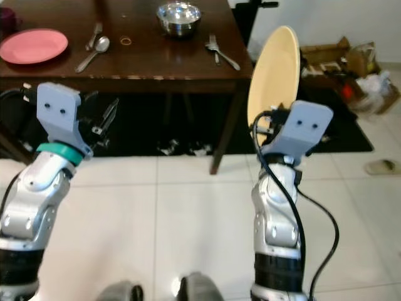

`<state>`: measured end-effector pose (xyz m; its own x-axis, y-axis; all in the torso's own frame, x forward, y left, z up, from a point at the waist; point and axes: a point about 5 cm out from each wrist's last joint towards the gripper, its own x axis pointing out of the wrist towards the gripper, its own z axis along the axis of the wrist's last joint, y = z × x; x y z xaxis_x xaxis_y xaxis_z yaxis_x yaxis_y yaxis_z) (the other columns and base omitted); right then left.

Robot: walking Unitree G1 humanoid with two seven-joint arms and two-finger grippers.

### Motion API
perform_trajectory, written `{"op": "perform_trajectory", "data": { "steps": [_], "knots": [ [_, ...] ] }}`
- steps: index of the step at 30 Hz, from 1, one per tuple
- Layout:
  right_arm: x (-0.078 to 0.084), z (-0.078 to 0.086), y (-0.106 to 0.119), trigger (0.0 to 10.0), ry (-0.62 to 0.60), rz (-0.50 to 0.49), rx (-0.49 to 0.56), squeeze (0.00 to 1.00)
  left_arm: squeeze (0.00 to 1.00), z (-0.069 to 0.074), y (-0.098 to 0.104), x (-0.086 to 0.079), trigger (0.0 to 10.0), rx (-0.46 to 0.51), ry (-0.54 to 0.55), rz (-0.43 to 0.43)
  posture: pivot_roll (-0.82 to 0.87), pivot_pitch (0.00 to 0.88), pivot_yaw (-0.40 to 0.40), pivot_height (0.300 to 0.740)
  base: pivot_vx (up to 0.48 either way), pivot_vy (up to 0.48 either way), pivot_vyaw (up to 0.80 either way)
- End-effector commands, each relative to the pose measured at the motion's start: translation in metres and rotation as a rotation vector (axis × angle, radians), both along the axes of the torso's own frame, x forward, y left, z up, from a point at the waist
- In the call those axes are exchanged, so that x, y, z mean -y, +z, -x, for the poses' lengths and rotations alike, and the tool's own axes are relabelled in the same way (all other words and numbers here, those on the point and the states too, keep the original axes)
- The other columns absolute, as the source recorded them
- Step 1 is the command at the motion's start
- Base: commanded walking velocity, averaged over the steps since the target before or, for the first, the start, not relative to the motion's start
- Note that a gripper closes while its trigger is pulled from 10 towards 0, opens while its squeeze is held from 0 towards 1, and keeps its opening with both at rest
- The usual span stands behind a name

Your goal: Setting the table

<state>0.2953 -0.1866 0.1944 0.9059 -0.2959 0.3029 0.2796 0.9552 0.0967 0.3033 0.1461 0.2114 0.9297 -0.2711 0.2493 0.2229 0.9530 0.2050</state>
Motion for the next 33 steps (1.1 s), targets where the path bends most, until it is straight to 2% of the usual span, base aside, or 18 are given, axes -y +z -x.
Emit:
{"op": "perform_trajectory", "data": {
  "steps": [1, 33],
  "knots": [
    [-0.0009, 0.001, 0.0008, 10.0, 0.003, -0.005, 0.011, 0.0, 0.0, 0.0, -0.0058, -0.0025, 10.0, -0.022, 0.01, -0.009, 0.04, 0.008, 0.023, 0.74, -0.285, 0.0, 0.0],
    [-0.0015, -0.0008, 0.001, 10.0, 0.006, -0.004, 0.015, 0.0, 0.0, -0.0009, -0.0067, -0.0014, 10.0, -0.019, 0.006, -0.007, 0.04, 0.0, 0.022, 0.74, -0.286, 0.0, 0.0]
  ]
}}
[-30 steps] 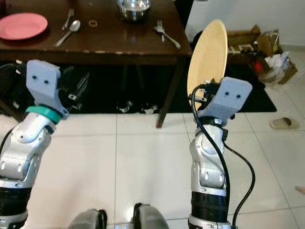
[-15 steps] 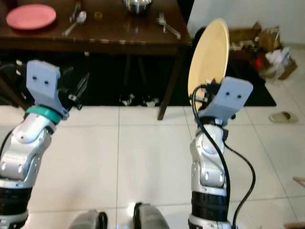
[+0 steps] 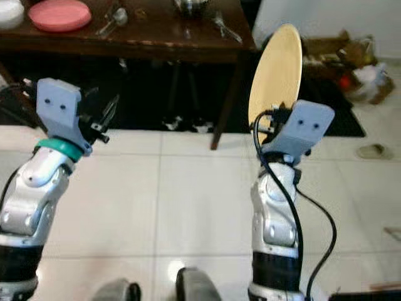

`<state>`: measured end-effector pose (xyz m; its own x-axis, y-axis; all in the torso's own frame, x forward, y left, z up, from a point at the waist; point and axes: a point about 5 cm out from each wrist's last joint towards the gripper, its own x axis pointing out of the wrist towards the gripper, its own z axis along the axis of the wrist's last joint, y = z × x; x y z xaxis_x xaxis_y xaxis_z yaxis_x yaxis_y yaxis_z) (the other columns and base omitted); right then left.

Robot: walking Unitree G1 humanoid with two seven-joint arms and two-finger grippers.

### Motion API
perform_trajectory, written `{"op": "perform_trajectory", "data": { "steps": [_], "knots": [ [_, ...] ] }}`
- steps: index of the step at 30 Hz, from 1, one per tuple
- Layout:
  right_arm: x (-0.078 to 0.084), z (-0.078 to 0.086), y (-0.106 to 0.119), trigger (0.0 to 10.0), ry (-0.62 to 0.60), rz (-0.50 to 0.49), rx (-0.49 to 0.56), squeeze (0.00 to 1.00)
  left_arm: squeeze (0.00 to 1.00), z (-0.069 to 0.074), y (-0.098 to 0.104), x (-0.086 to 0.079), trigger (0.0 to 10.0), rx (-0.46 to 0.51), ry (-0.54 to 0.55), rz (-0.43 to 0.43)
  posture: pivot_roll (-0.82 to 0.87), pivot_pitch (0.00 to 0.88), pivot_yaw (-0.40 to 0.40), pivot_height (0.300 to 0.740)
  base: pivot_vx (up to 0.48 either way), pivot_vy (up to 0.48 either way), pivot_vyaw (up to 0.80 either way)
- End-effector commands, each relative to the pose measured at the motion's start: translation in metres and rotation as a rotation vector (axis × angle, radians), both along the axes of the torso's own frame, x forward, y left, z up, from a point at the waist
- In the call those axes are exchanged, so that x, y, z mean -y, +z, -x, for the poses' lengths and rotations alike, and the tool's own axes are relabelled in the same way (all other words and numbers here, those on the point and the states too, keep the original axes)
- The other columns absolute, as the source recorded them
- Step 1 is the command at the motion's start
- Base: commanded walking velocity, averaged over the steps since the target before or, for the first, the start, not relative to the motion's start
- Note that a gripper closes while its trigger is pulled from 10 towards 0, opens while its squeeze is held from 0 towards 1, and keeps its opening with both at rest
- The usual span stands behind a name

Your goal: Setting the table

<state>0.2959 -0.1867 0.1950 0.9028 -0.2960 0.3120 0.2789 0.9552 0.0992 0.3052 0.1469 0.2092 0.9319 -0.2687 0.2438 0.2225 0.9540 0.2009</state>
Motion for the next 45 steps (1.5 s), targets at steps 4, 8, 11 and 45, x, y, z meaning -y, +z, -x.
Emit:
{"op": "perform_trajectory", "data": {
  "steps": [4, 8, 11, 45],
  "knots": [
    [-0.002, 0.0, 0.0, 10.0, 0.007, -0.004, 0.005, 0.0, 0.0, 0.001, -0.004, -0.001, 10.0, -0.012, 0.003, -0.01, 0.04, 0.0, 0.023, 0.74, -0.285, 0.0, 0.0],
    [-0.002, 0.0, 0.0, 10.0, 0.005, -0.008, 0.003, 0.0, 0.0, 0.001, -0.004, -0.001, 10.0, -0.012, 0.004, -0.01, 0.05, 0.0, 0.024, 0.74, -0.288, 0.0, 0.0],
    [-0.002, 0.0, 0.0, 10.0, 0.003, -0.009, 0.003, 0.0, 0.0, 0.001, -0.004, -0.001, 10.0, -0.012, 0.004, -0.01, 0.05, 0.0, 0.024, 0.74, -0.289, 0.0, 0.0],
    [-0.005, -0.003, -0.011, 10.0, 0.041, -0.068, -0.065, 0.0, 0.0, -0.006, -0.032, -0.013, 10.0, -0.166, 0.1, -0.003, 0.04, 0.008, 0.024, 0.74, -0.169, 0.0, 0.0]
  ]
}}
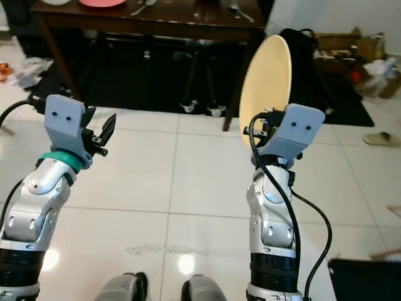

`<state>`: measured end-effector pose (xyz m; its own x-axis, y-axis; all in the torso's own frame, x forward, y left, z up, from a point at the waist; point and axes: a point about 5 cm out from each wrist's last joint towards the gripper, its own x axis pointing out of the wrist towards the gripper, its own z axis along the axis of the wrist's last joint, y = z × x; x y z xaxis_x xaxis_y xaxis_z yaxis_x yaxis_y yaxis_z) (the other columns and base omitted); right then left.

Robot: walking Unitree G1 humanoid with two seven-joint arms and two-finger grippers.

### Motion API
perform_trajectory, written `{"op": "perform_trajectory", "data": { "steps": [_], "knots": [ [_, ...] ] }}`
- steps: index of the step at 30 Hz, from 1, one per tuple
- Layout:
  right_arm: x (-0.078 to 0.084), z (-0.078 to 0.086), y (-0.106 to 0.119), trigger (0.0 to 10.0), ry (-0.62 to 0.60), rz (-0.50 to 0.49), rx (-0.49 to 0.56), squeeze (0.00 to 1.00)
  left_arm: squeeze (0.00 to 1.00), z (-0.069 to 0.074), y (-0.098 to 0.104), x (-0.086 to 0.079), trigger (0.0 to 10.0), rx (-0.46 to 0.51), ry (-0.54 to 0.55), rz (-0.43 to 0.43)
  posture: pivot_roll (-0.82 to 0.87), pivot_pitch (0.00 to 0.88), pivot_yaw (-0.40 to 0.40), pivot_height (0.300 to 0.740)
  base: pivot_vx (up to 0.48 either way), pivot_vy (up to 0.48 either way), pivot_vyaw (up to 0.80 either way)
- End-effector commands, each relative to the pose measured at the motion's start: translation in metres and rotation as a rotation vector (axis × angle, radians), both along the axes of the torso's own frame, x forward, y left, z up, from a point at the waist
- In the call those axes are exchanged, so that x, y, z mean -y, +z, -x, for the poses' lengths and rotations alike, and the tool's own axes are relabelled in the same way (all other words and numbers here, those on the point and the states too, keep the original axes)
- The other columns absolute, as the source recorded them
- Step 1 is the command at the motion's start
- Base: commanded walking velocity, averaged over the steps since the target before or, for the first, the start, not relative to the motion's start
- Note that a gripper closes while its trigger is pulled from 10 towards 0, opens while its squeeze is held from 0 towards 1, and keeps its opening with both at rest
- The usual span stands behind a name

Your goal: Setting the table

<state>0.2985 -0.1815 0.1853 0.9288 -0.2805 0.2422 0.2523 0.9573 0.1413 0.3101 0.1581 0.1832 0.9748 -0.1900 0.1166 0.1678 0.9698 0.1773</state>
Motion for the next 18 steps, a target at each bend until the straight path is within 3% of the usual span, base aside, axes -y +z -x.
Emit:
{"op": "perform_trajectory", "data": {
  "steps": [1, 7, 18],
  "knots": [
    [-0.0007, -0.0005, -0.0015, 10.0, 0.014, -0.019, -0.011, 0.0, 0.0, -0.0017, -0.0066, -0.0024, 10.0, -0.034, 0.024, 0.006, 0.04, 0.008, 0.024, 0.74, 0.0, 0.0, 0.0],
    [0.0001, -0.0011, -0.0033, 10.0, 0.037, -0.035, -0.025, 0.0, 0.0, -0.002, -0.0073, -0.0029, 10.0, -0.037, 0.031, 0.006, 0.04, 0.01, 0.022, 0.74, 0.0, 0.0, 0.0],
    [-0.0047, -0.0015, -0.0023, 10.0, 0.073, 0.005, -0.026, 0.0, 0.0, -0.001, -0.0083, -0.0002, 10.0, -0.033, 0.035, -0.005, 0.04, 0.013, 0.019, 0.74, 0.0, 0.0, 0.8]
  ]
}}
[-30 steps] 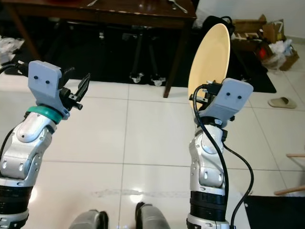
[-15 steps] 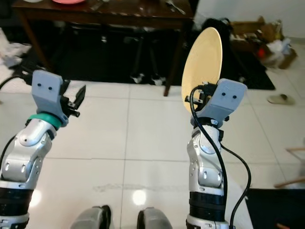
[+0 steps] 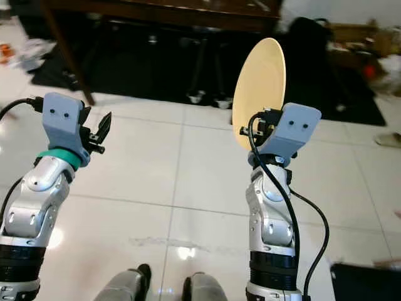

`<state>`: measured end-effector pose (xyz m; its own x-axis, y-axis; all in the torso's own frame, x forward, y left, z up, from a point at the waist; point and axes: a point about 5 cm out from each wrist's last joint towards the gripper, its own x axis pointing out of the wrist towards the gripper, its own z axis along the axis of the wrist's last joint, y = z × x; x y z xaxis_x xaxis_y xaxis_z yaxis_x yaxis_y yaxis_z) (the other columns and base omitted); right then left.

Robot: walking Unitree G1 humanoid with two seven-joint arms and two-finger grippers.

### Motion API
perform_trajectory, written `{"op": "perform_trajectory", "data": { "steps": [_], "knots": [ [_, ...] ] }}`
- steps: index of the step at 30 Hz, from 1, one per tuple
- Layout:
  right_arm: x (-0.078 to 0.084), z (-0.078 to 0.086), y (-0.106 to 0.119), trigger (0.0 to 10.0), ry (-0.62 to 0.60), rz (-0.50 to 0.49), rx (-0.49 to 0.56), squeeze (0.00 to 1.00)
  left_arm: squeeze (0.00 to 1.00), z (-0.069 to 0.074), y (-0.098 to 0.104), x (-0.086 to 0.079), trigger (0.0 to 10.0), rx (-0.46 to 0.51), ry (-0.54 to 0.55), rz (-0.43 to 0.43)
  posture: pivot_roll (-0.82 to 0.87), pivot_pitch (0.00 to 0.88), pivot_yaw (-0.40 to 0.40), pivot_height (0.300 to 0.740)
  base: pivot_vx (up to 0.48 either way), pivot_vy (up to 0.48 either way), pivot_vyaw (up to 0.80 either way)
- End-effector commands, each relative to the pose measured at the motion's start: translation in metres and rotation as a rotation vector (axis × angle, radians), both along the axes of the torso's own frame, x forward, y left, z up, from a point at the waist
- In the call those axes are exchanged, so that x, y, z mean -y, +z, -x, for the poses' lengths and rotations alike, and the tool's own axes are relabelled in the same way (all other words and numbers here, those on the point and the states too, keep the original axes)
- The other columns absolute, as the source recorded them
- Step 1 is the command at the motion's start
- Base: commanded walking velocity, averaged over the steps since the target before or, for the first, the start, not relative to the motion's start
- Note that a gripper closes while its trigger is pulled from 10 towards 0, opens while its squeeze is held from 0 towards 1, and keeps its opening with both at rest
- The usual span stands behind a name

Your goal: Setting the table

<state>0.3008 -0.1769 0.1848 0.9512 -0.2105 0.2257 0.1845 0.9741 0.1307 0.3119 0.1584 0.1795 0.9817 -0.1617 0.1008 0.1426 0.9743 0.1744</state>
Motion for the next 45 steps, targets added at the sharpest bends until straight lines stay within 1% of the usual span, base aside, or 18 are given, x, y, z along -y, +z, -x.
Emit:
{"op": "perform_trajectory", "data": {
  "steps": [1, 28, 39, 45],
  "knots": [
    [-0.0001, 0.0009, -0.0017, 10.0, 0.002, -0.001, -0.007, 0.0, 0.0, 0.0008, -0.0046, 0.0004, 10.0, -0.016, 0.008, -0.006, 0.04, 0.014, 0.019, 0.74, 0.0, 0.0, 0.8],
    [-0.0004, 0.0017, -0.001, 10.0, 0.011, -0.007, -0.001, 0.0, 0.0, -0.0015, -0.006, 0.0012, 10.0, -0.019, 0.022, -0.025, 0.04, 0.018, 0.023, 0.74, 0.0, 0.0, 0.8],
    [-0.0003, 0.0018, -0.0008, 10.0, 0.014, -0.007, -0.001, 0.0, 0.0, -0.0037, -0.0073, -0.0008, 10.0, -0.027, 0.052, -0.03, 0.04, 0.018, 0.021, 0.74, 0.0, 0.0, 0.8],
    [-0.0004, 0.0016, -0.0009, 10.0, 0.017, -0.006, -0.002, 0.0, 0.0, -0.0082, -0.0059, -0.0054, 10.0, -0.03, 0.096, -0.032, 0.04, 0.017, 0.02, 0.74, 0.0, 0.0, 0.8]
  ]
}}
